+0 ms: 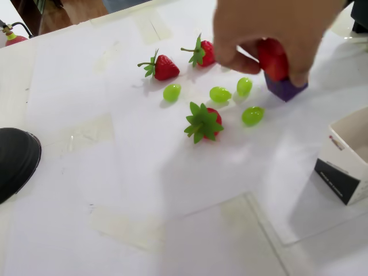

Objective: Put the red cube on top of the purple cube

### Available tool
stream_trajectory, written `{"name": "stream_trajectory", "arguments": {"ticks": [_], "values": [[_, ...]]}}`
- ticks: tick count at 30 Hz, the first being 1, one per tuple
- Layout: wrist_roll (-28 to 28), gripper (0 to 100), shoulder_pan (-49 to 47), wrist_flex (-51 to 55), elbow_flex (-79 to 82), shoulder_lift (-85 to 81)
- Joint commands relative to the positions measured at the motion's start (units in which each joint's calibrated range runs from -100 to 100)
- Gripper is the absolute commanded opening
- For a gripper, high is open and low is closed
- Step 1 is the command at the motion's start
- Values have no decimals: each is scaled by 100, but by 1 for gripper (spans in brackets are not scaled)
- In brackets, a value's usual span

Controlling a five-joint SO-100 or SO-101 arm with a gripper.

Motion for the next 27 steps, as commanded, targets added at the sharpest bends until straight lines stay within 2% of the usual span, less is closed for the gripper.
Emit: {"name": "stream_trajectory", "arguments": {"ticks": [1, 27], "values": [[-49, 0, 36, -197, -178, -32], [-98, 0, -37, -695, 377, -32]]}}
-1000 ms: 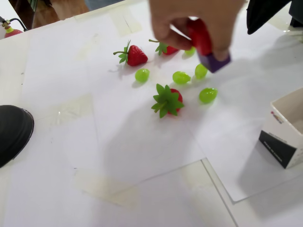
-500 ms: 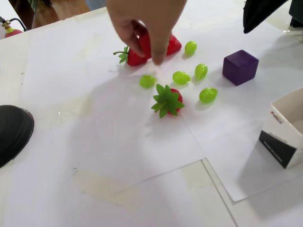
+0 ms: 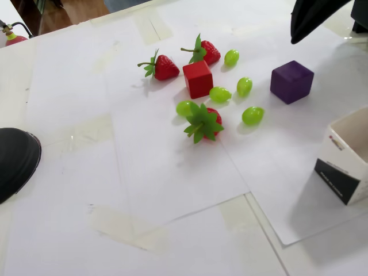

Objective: Put the red cube on top of the purple cube

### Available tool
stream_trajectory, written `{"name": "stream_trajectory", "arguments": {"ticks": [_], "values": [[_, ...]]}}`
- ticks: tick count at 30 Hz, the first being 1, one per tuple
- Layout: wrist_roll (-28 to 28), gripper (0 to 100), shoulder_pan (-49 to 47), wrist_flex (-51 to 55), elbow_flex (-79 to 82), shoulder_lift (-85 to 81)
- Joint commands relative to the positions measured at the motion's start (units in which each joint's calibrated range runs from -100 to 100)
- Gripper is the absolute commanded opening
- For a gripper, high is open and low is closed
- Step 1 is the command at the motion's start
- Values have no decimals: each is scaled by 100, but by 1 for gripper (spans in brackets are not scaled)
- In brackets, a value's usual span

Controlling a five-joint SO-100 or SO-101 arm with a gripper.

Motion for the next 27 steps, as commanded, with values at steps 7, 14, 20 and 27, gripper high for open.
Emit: {"name": "stream_trajectory", "arguments": {"ticks": [7, 14, 20, 27], "values": [[-103, 0, -81, 657, -613, -86], [-127, 0, 51, 1588, -1876, -8], [-15, 0, 125, 1801, -3367, 1565], [264, 0, 176, 1841, -6103, 4832]]}}
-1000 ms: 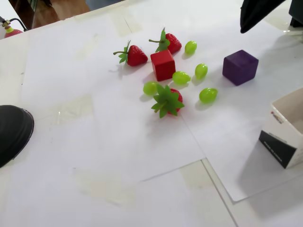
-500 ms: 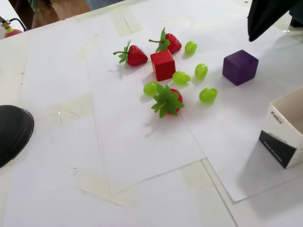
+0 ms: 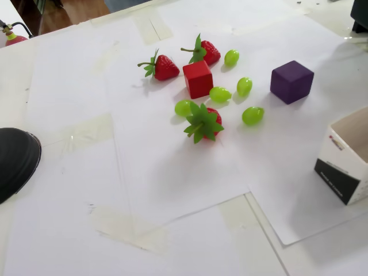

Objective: Put the red cube on top of the purple cube

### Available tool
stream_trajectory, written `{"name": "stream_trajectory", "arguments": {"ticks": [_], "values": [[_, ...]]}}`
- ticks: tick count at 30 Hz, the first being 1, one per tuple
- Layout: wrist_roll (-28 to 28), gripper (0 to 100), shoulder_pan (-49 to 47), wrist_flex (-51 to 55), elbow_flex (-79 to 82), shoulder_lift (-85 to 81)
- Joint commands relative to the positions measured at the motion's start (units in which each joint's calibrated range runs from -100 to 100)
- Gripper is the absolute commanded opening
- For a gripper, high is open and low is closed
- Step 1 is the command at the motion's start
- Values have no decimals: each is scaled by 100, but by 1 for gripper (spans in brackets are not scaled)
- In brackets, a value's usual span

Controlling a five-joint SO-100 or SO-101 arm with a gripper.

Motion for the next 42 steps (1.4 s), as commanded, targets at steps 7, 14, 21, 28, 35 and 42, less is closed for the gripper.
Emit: {"name": "stream_trajectory", "arguments": {"ticks": [7, 14, 21, 28, 35, 42], "values": [[171, 0, -62, 145, -4196, 4435], [239, 0, -202, 284, -5868, 6207], [200, 0, -275, 80, -6632, 7350], [186, 4, -327, -418, -6750, 8124], [171, 16, -356, -827, -6287, 8339], [-68, 23, -408, -1497, -5314, 8159]]}}
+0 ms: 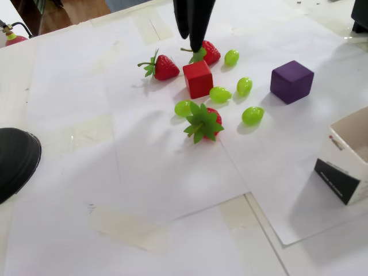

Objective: Put the red cube on top of the purple cube

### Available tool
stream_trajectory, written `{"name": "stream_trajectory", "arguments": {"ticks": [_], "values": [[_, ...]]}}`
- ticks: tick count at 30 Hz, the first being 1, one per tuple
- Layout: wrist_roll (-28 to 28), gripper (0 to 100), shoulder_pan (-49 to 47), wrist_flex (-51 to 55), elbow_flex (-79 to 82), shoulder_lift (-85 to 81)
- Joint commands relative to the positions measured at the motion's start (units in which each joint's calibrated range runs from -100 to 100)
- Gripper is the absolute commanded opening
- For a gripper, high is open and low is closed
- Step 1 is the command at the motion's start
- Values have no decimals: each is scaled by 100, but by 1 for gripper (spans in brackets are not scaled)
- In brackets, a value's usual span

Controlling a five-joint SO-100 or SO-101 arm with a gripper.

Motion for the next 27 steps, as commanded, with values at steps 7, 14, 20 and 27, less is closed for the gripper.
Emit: {"name": "stream_trajectory", "arguments": {"ticks": [7, 14, 20, 27], "values": [[-361, 25, -254, -1370, 1578, -376], [-415, 24, -284, -1762, 1915, -376], [-376, 24, -188, -1958, 1906, -238], [-361, 23, -114, -2056, 1806, -66]]}}
